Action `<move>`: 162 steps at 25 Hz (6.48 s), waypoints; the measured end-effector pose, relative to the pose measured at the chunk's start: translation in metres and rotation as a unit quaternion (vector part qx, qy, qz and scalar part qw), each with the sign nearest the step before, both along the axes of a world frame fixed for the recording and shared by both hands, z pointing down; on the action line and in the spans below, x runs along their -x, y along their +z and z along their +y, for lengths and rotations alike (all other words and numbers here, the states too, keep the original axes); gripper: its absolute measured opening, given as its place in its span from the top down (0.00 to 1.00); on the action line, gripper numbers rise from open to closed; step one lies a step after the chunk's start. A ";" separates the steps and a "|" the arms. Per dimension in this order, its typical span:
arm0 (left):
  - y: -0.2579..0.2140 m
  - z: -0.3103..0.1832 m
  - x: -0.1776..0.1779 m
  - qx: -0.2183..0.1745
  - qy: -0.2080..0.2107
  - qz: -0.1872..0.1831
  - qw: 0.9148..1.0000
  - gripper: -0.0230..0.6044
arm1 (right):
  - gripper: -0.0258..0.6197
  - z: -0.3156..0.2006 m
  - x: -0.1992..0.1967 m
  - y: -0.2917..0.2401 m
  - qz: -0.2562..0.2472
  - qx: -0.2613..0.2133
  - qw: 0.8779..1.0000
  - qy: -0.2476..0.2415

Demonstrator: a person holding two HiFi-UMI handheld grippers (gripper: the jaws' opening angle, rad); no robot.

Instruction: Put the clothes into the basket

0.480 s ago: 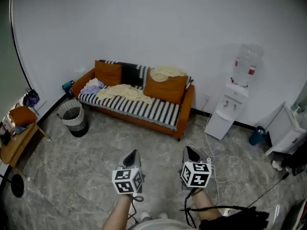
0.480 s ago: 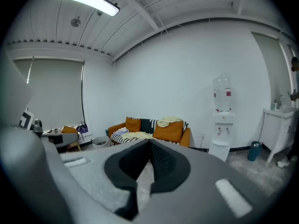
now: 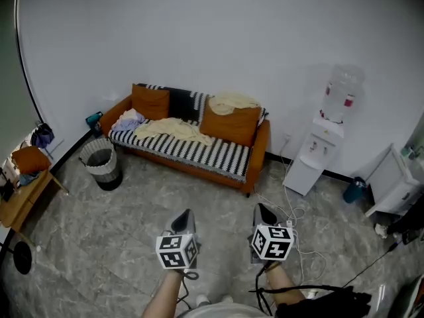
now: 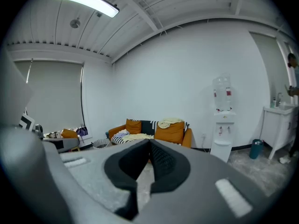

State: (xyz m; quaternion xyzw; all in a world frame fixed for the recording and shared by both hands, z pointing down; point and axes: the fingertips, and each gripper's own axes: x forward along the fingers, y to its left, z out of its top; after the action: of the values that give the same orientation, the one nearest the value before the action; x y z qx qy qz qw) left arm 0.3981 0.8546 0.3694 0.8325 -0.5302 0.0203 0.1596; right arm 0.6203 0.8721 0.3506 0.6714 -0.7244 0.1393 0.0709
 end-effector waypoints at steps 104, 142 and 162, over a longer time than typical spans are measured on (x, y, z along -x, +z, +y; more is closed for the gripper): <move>0.083 -0.888 0.052 0.095 -0.066 0.014 0.993 0.97 | 0.96 -0.909 -0.025 0.091 -0.023 0.091 0.995 0.017; 0.152 -0.959 0.030 0.176 -0.116 -0.047 0.976 0.97 | 0.56 -1.083 -0.083 0.183 0.155 0.164 0.968 -0.109; 0.222 -0.967 0.060 0.241 -0.185 -0.042 0.952 0.97 | 0.52 -1.178 -0.074 0.301 0.289 0.256 0.895 -0.224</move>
State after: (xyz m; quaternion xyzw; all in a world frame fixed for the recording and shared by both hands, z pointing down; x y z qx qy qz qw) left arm 0.3384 -0.1122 0.5909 0.6553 -0.6603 0.1523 0.3337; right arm 0.6938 -0.3064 0.6517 0.4605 -0.7424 0.1001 0.4761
